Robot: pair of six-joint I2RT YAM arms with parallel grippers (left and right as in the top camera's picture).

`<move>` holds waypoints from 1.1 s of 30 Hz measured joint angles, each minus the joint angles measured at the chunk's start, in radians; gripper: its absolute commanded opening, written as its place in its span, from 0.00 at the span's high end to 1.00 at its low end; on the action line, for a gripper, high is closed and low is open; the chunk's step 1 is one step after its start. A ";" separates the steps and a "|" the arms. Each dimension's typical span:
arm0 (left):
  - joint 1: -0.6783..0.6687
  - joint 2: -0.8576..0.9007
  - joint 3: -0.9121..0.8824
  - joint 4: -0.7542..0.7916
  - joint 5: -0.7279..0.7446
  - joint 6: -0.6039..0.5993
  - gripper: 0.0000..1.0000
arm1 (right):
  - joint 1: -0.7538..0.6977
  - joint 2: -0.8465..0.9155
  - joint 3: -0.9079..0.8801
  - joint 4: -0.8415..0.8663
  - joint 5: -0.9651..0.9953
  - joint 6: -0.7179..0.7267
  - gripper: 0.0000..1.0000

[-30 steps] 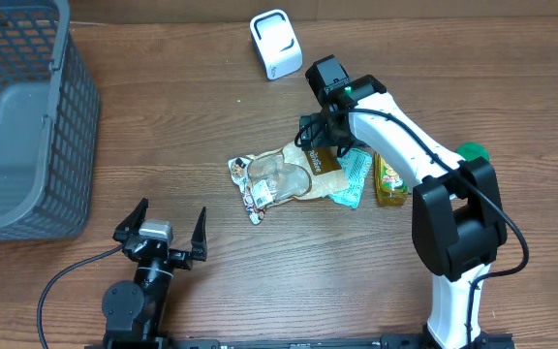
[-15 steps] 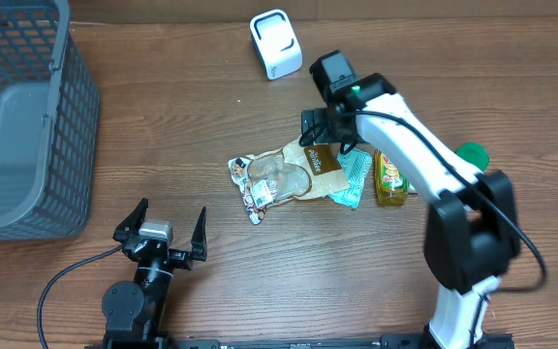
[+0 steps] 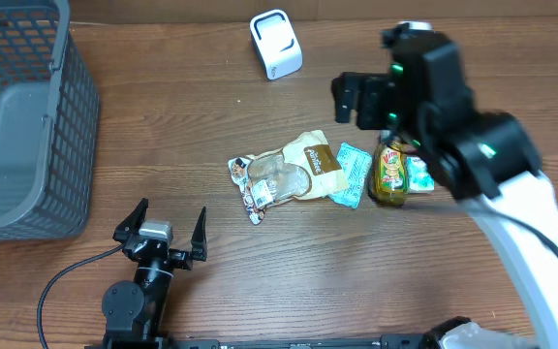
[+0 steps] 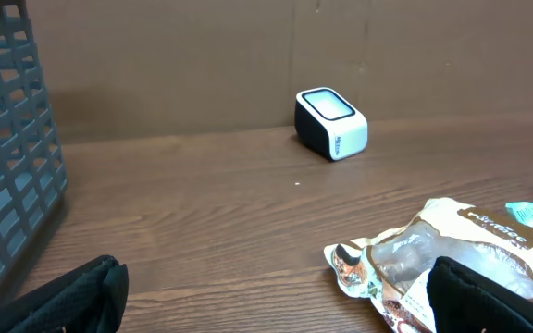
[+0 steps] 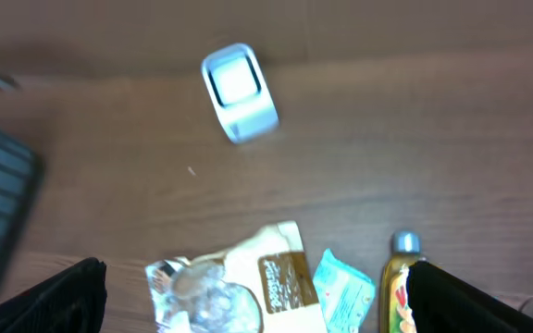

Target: Scan the item barcode

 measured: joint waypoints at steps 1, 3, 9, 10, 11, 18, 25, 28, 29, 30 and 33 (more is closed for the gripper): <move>0.000 0.000 0.000 0.000 0.000 0.000 0.00 | 0.000 -0.032 0.000 0.000 0.000 0.000 0.00; 0.000 0.000 0.000 0.000 0.000 0.000 0.00 | 0.000 -0.088 0.000 0.000 -0.001 0.000 0.00; 0.000 0.000 0.000 0.000 0.000 0.000 0.00 | 0.000 -0.253 0.000 -0.014 0.000 0.000 0.00; 0.000 0.000 0.000 0.000 0.000 0.000 0.01 | 0.000 -0.278 0.000 -0.018 0.000 0.000 0.00; 0.000 0.000 0.000 0.000 0.000 0.000 0.00 | 0.000 -0.308 0.000 -0.033 0.000 0.000 0.00; 0.000 0.000 0.000 0.000 0.000 0.000 0.01 | 0.000 -0.411 0.001 -0.282 0.024 0.001 0.00; 0.000 0.000 0.000 0.000 0.000 0.000 0.00 | -0.023 -0.454 -0.070 -0.314 0.032 0.000 0.00; 0.000 0.000 0.000 0.000 0.000 0.000 0.01 | -0.025 -0.539 -0.132 -0.315 0.029 0.000 0.00; 0.000 0.000 0.000 0.000 0.000 0.000 0.01 | -0.025 -0.581 -0.158 -0.314 0.025 0.000 0.00; 0.000 0.000 0.000 0.000 0.000 0.000 0.00 | -0.025 -0.615 -0.179 -0.315 0.024 0.000 0.00; 0.000 0.000 0.000 0.000 0.000 0.000 0.00 | -0.025 -0.744 -0.256 -0.314 0.021 0.000 0.00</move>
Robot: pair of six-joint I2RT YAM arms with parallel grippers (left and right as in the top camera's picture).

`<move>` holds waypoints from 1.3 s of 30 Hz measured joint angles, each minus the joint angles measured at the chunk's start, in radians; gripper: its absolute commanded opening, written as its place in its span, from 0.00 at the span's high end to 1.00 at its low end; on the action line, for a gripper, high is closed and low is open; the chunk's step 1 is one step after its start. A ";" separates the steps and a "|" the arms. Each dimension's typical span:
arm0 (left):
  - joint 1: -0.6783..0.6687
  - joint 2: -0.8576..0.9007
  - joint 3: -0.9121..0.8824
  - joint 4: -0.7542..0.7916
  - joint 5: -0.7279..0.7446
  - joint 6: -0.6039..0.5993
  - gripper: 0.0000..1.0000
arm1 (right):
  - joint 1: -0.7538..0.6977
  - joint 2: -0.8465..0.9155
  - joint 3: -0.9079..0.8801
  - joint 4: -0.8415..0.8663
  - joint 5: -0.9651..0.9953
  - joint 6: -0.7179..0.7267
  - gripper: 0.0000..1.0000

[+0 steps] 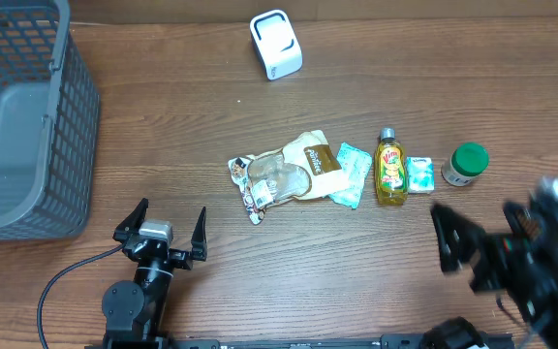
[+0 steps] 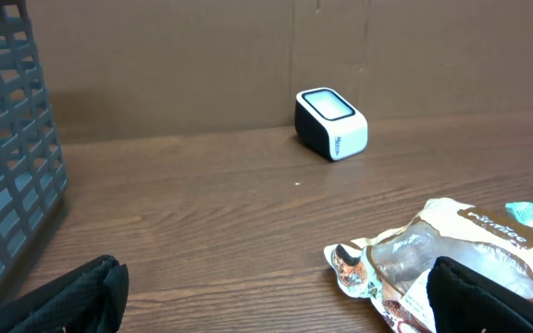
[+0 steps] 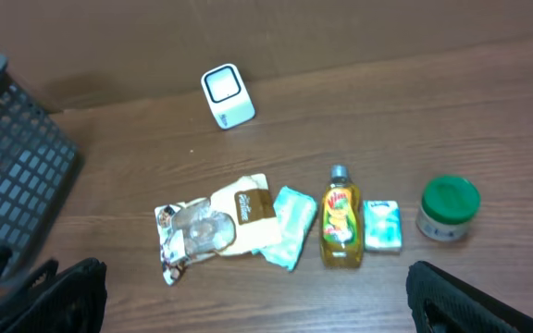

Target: Scan the item barcode

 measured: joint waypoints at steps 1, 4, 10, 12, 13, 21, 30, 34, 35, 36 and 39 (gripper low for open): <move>0.000 0.000 0.000 0.000 0.000 0.000 0.00 | -0.001 -0.038 -0.026 0.000 0.000 0.000 0.00; 0.000 0.000 0.000 0.000 0.000 0.000 0.00 | -0.017 -0.141 -0.109 0.000 -0.004 0.000 0.00; 0.000 0.000 0.000 0.000 0.000 0.000 0.01 | -0.088 -0.297 -0.260 0.042 -0.008 0.000 0.00; 0.000 0.000 0.000 0.000 0.000 0.000 0.01 | -0.116 -0.342 -0.297 0.061 -0.015 0.000 0.00; 0.000 0.000 0.000 0.000 0.000 0.000 0.01 | -0.133 -0.366 -0.315 0.069 -0.017 0.000 0.00; 0.000 0.000 0.000 0.000 0.000 0.000 0.00 | -0.196 -0.493 -0.408 0.136 -0.034 0.000 0.00; 0.000 0.000 0.000 0.000 0.000 0.000 0.00 | -0.196 -0.621 -0.497 0.193 -0.042 0.000 0.00; 0.000 0.000 0.000 0.000 0.000 0.000 0.00 | -0.197 -0.628 -0.519 0.212 -0.042 0.000 0.00; 0.000 0.000 0.000 0.000 0.000 0.000 0.01 | -0.197 -0.628 -0.522 0.225 -0.042 0.000 0.00; 0.000 0.000 0.000 0.000 0.000 0.000 0.00 | -0.198 -0.628 -0.525 0.255 -0.042 -0.001 0.00; 0.000 0.000 0.000 0.000 0.000 0.000 0.01 | -0.198 -0.628 -0.530 0.326 -0.042 -0.007 0.00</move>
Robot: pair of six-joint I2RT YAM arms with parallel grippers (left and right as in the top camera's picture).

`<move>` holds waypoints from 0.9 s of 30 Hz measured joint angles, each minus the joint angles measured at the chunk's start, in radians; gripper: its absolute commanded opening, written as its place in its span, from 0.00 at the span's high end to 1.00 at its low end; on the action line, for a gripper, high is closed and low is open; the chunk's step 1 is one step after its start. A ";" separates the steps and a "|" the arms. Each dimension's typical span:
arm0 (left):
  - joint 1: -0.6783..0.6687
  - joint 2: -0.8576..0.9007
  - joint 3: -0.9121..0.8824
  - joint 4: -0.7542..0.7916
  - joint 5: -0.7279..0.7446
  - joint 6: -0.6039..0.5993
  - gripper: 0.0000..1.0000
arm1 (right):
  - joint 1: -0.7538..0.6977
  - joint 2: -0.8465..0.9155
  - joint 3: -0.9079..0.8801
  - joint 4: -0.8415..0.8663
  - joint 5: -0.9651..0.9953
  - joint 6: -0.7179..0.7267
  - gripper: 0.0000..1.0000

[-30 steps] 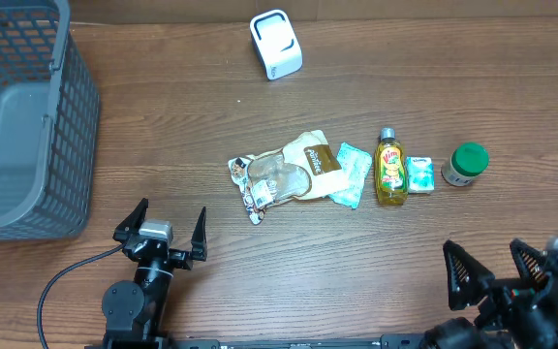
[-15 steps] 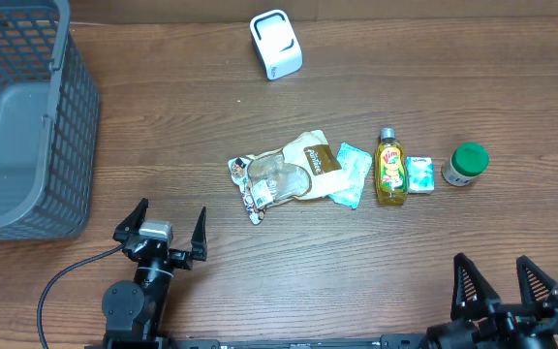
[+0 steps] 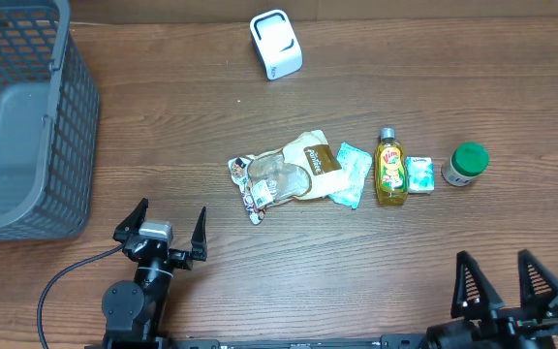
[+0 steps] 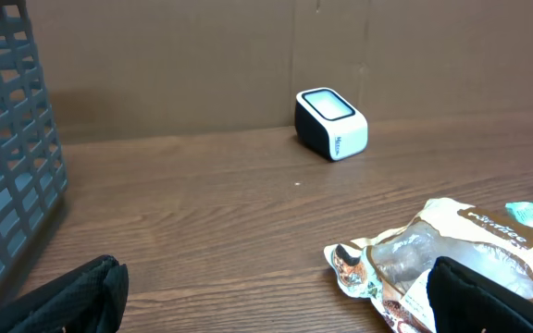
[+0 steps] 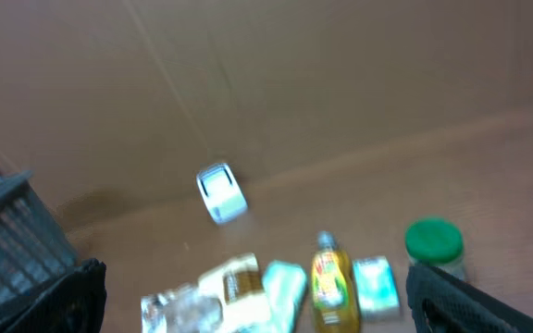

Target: Scan the item barcode

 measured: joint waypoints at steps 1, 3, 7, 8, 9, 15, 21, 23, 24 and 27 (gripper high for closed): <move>0.000 0.000 0.000 0.000 0.000 0.000 0.00 | 0.000 0.000 -0.005 0.046 0.000 -0.010 0.00; 0.000 0.000 0.000 0.000 0.000 0.000 0.00 | -0.003 0.000 -0.019 0.137 -0.007 -0.039 0.00; 0.000 0.000 0.000 0.000 0.000 0.000 0.01 | -0.003 -0.001 -0.079 0.394 -0.045 -0.145 0.00; 0.000 0.000 0.000 0.000 0.000 0.000 0.01 | -0.003 -0.001 -0.101 0.460 -0.056 -0.174 0.00; 0.000 -0.001 0.000 0.000 0.000 0.000 0.01 | -0.004 -0.001 -0.126 0.533 -0.076 -0.208 0.00; 0.000 -0.001 0.000 0.000 0.000 0.000 0.01 | -0.004 -0.001 -0.298 0.924 -0.175 -0.351 0.00; 0.000 -0.001 0.000 0.000 0.000 0.000 0.00 | -0.004 -0.002 -0.490 1.218 -0.219 -0.397 0.00; 0.000 -0.001 0.000 0.000 0.000 0.000 0.01 | -0.004 -0.002 -0.549 1.293 -0.225 -0.402 0.00; 0.000 -0.001 0.000 0.000 0.000 0.000 0.00 | -0.004 -0.002 -0.575 1.319 -0.227 -0.406 0.00; 0.000 -0.001 0.000 0.000 0.000 0.000 0.01 | -0.004 -0.002 -0.647 1.386 -0.234 -0.412 0.00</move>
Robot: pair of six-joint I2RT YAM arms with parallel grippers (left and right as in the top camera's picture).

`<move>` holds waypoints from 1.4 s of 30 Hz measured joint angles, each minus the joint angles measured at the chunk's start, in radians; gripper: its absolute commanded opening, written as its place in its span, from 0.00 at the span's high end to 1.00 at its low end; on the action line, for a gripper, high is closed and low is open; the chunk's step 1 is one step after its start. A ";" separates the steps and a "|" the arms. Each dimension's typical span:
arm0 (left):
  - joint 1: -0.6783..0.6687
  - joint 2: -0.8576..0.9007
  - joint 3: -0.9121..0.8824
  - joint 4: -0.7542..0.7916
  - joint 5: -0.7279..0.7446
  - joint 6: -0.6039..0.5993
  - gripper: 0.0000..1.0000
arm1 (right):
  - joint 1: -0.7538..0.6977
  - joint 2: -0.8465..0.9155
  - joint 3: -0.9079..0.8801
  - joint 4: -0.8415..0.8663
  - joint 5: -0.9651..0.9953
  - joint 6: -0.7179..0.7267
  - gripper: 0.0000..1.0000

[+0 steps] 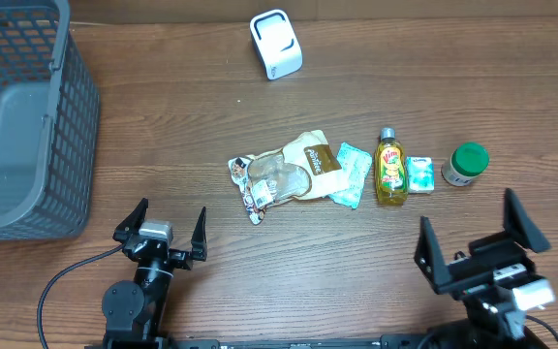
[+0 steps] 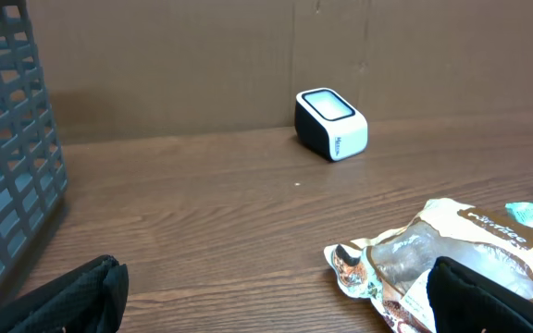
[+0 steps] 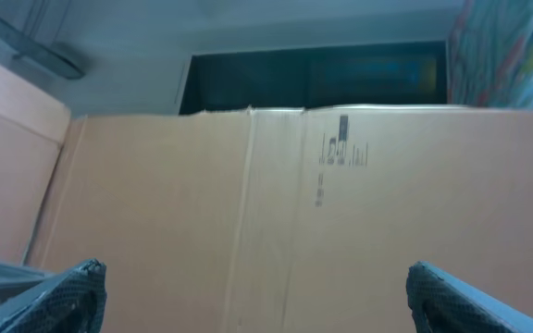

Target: Scan the item barcode

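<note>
The white scanner (image 1: 276, 44) stands at the back of the table and also shows in the left wrist view as the scanner (image 2: 331, 123). A row of items lies mid-table: a brown snack bag (image 1: 289, 174), a teal packet (image 1: 354, 174), a yellow soap bottle (image 1: 390, 170), a small teal pack (image 1: 419, 174) and a green-lidded jar (image 1: 467, 163). My left gripper (image 1: 172, 207) rests open at the front left, and the snack bag (image 2: 452, 245) lies ahead of it. My right gripper (image 1: 465, 207) is open at the front right, holding nothing. Its camera sees only a cardboard wall (image 3: 248, 213).
A grey mesh basket (image 1: 77, 116) stands at the left edge of the table, and its wall (image 2: 7, 157) fills the left of the left wrist view. A cardboard wall runs behind the table.
My right gripper has moved from the bottom edge of the overhead view up to the front right. Its camera now points at the cardboard wall instead of the items. Nothing else moved.
My right arm first hung open above the soap bottle and teal packs. It was then at the front right, looking down on all the items, then low at the table's front edge, and now tilted up. Left arm and items stayed put.
</note>
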 measured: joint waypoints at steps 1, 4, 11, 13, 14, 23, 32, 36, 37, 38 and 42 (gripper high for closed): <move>0.000 0.000 0.000 0.000 0.000 0.000 0.01 | 0.000 0.000 -0.024 0.016 -0.001 -0.001 0.00; 0.000 0.000 0.000 0.000 0.000 0.000 0.00 | 0.000 0.000 -0.085 0.064 -0.003 -0.001 0.00; 0.000 0.000 0.000 0.000 0.000 0.000 0.00 | 0.000 0.000 -0.201 0.062 -0.004 -0.001 0.00; 0.000 0.000 0.000 0.000 0.000 0.000 0.00 | 0.000 0.000 -0.209 0.017 -0.004 -0.001 0.00; 0.000 0.000 0.000 0.000 0.000 0.000 0.00 | 0.000 0.000 -0.209 -0.007 -0.004 -0.001 0.00; 0.000 0.000 0.000 0.000 0.000 0.000 0.00 | -0.011 0.000 -0.208 -0.296 -0.008 -0.001 0.00; 0.000 0.000 0.000 0.000 0.000 0.000 0.01 | -0.071 0.000 -0.209 -0.478 -0.008 -0.006 0.00; 0.000 0.000 0.000 0.000 0.000 0.000 0.00 | -0.092 0.000 -0.209 -0.478 -0.008 -0.020 0.00; 0.000 0.000 0.000 0.000 0.000 0.000 0.00 | -0.099 0.000 -0.209 -0.478 -0.008 -0.024 0.00; 0.000 0.000 0.000 0.000 0.000 0.000 0.01 | -0.107 0.000 -0.208 -0.478 -0.008 -0.025 0.00; 0.000 0.000 0.000 0.000 0.000 0.000 0.00 | -0.139 0.000 -0.208 -0.478 -0.008 -0.028 0.00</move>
